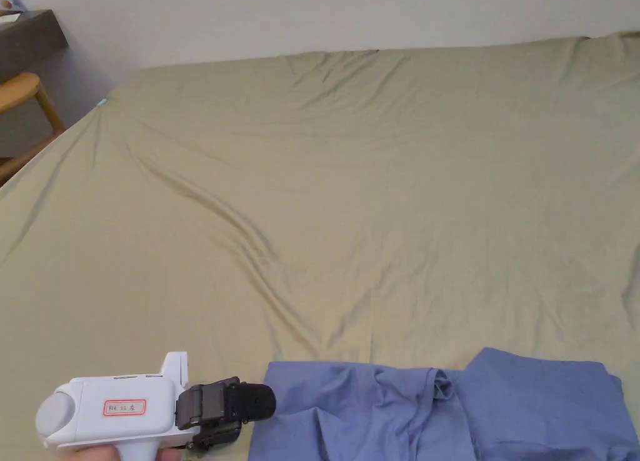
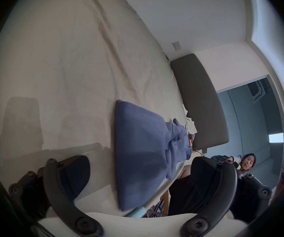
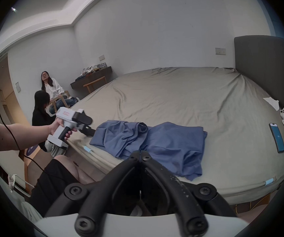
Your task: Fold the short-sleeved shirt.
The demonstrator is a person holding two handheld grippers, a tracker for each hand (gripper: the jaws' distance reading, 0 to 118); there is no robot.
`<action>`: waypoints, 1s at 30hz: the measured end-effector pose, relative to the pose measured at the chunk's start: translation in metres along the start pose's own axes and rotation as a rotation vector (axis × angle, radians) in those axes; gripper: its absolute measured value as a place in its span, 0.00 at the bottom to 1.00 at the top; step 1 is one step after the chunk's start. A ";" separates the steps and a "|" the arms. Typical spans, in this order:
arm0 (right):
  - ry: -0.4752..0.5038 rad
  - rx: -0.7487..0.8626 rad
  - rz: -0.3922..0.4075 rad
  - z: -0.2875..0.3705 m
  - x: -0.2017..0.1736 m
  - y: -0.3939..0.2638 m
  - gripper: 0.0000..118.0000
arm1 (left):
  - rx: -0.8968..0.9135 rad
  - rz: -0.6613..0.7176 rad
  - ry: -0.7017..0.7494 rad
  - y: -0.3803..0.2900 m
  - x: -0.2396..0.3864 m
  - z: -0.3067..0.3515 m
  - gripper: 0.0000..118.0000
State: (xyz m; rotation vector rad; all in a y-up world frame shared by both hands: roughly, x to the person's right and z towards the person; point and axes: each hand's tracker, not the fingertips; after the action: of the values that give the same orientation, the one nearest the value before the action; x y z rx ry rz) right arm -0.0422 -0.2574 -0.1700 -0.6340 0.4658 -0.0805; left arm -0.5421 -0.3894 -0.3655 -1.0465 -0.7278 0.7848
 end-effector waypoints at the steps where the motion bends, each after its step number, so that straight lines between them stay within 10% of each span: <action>1: 0.005 -0.003 0.008 -0.003 -0.003 0.002 0.02 | 0.051 -0.026 -0.099 0.005 0.004 0.000 1.00; 3: 0.012 -0.006 0.017 -0.009 -0.007 0.006 0.02 | 0.052 0.099 -0.102 0.019 -0.012 -0.011 0.82; 6: 0.021 -0.012 0.023 -0.016 -0.011 0.010 0.02 | 0.031 -0.039 0.038 0.016 -0.005 -0.032 0.08; 30: 0.034 0.009 0.029 -0.009 -0.022 0.016 0.02 | 0.116 -0.055 0.231 0.023 0.061 0.071 0.06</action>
State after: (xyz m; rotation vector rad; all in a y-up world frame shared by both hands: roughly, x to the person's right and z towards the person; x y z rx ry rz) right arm -0.0673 -0.2451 -0.1772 -0.6174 0.5067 -0.0662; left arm -0.5731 -0.2984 -0.3548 -0.9890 -0.5064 0.6382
